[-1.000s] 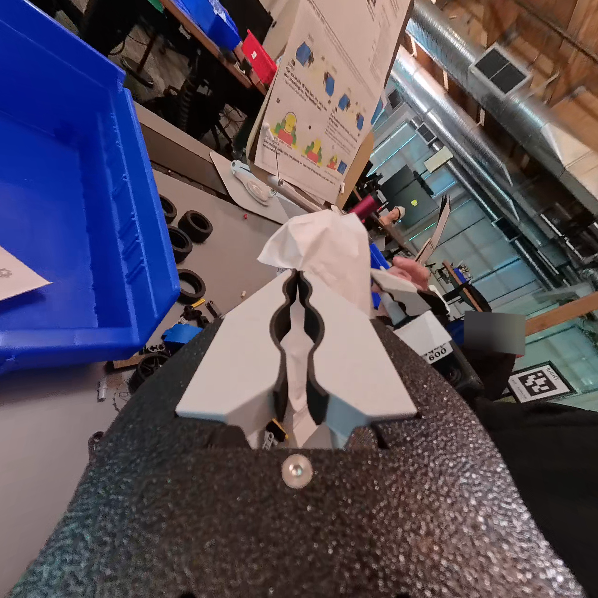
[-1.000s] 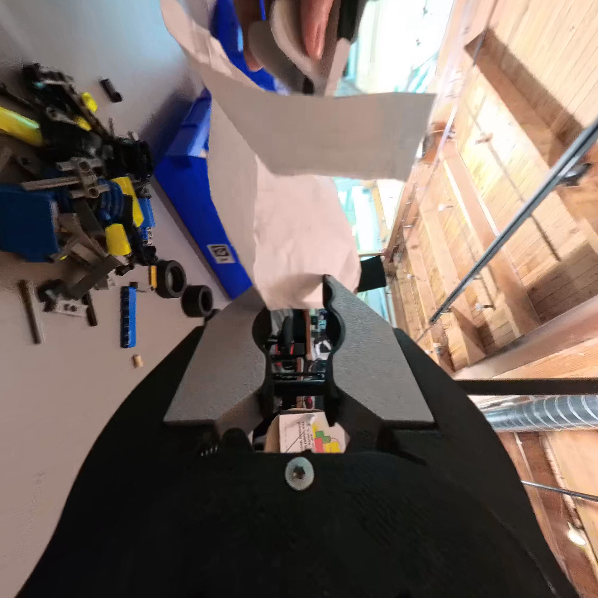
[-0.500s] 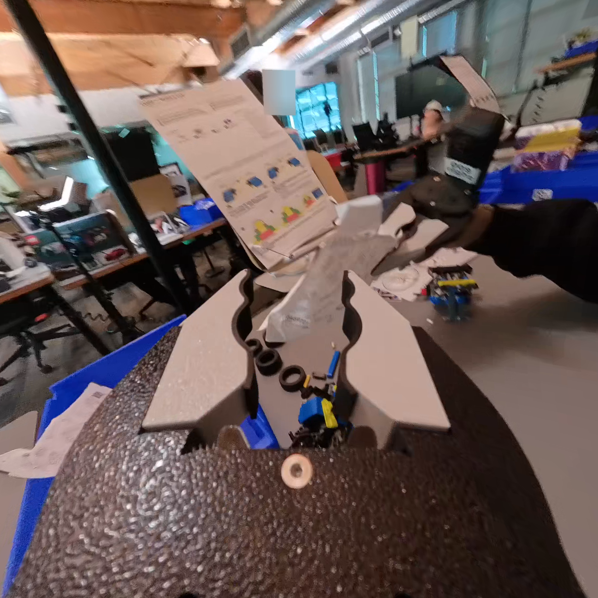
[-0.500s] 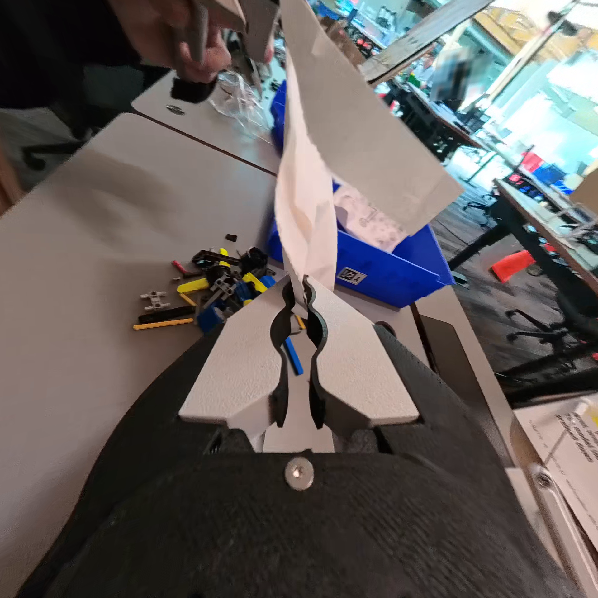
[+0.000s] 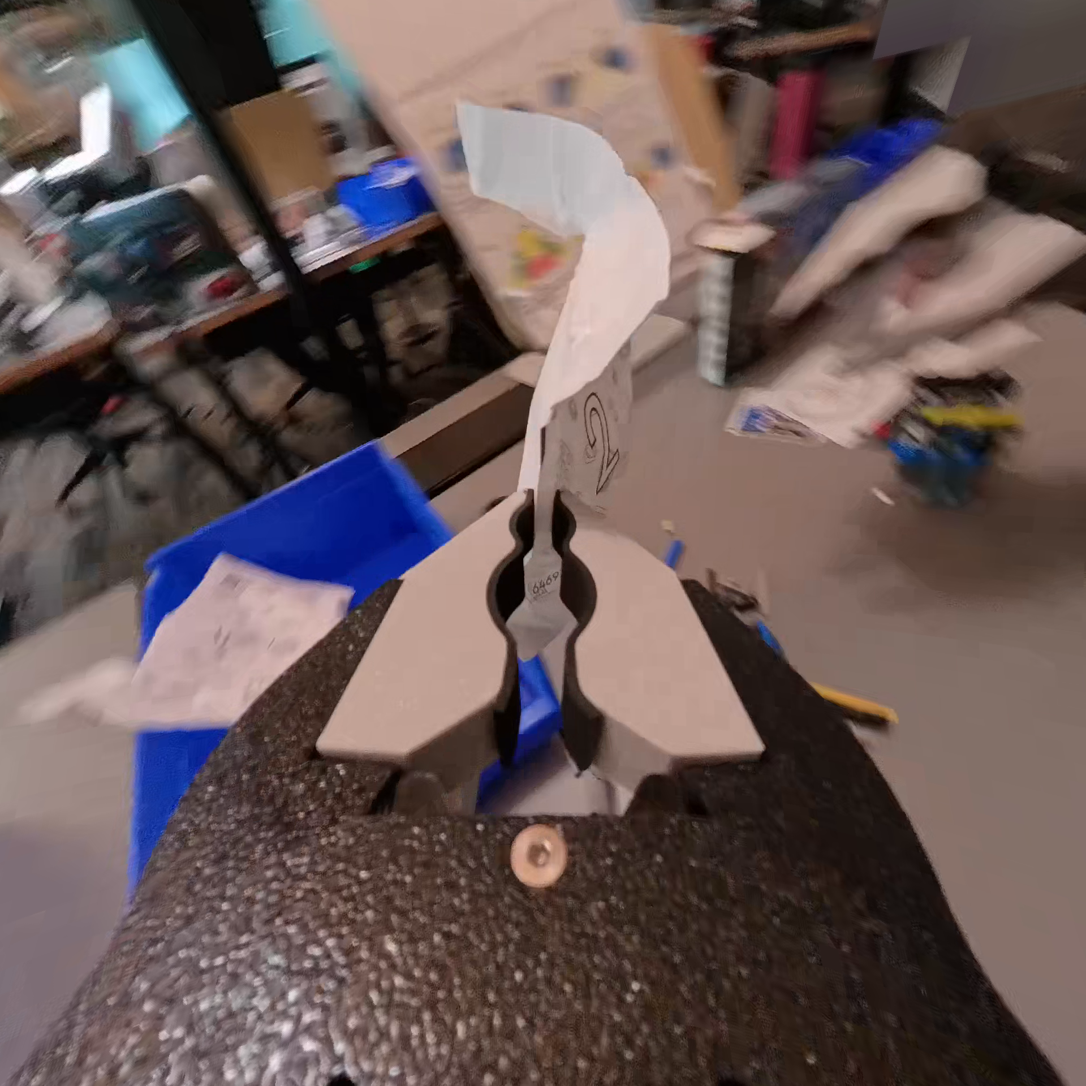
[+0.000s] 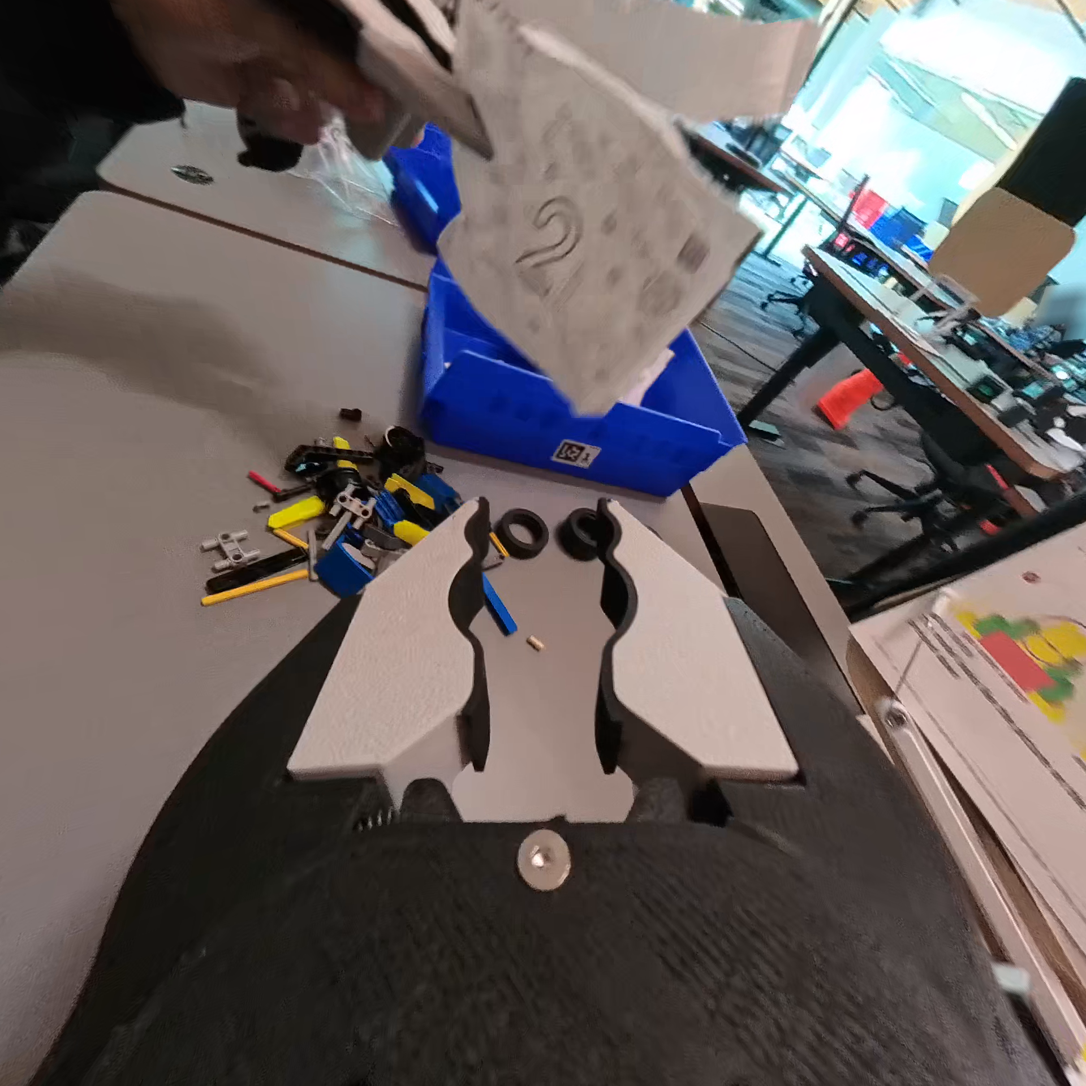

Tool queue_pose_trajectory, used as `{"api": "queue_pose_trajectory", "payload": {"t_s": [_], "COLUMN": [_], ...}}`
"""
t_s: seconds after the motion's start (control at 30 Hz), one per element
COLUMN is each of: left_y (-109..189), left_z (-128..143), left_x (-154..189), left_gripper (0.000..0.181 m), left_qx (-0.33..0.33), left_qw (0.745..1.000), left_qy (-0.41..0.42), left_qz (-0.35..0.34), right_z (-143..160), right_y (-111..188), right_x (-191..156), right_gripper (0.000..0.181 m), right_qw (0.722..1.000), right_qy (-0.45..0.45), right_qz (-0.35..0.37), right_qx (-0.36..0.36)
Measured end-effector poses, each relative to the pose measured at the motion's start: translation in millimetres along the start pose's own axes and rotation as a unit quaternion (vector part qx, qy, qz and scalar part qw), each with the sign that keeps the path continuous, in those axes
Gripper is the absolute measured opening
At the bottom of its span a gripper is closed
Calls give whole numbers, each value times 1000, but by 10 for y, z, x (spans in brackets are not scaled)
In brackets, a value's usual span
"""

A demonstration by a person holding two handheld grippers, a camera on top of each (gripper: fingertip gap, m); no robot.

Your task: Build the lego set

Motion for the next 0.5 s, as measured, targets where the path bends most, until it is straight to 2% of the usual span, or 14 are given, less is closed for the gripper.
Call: {"api": "queue_pose_trajectory", "payload": {"t_s": [0.07, 0.13, 0.2, 0.3, 0.43, 0.47, 0.5], "left_y": [-7, -130, -340, -672, -972, -1023, -1058], "left_z": [66, 177, 307, 468, 640, 678, 710], "left_x": [-393, -735, -1026, -1348, -1644, -1686, -1711], "left_gripper": [1, 1, 1, 1, 3, 9, 23], "left_qx": [3, -11, -34, -52, -105, -122, -143], "left_qw": [990, 974, 961, 948, 940, 939, 939], "left_qy": [117, 210, 262, 306, 312, 306, 292], "left_qz": [-76, -89, -84, -71, -90, -100, -111], "right_z": [-2, -13, -16, 23, 95, 110, 120], "right_y": [61, 81, 79, 65, 39, 29, 16], "right_x": [-34, -90, -137, -203, -208, -207, -209], "right_gripper": [34, 35, 34, 33, 33, 33, 33], "right_qw": [1000, 1000, 999, 999, 999, 998, 998], "right_qy": [-6, -21, -31, -28, -22, -27, -33], "right_qz": [1, -10, -17, -32, -30, -32, -34], "right_qx": [2, 5, 5, -9, -33, -36, -37]}}
Point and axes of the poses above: each gripper's, where its closed fingertips meet, y back along the fingers, z out of its underside, x = y × z across the jaws, the point moved 9 cm from there along y, back along the fingers, and after that the axes turned 5 degrees about z, right-handed, at the moved point
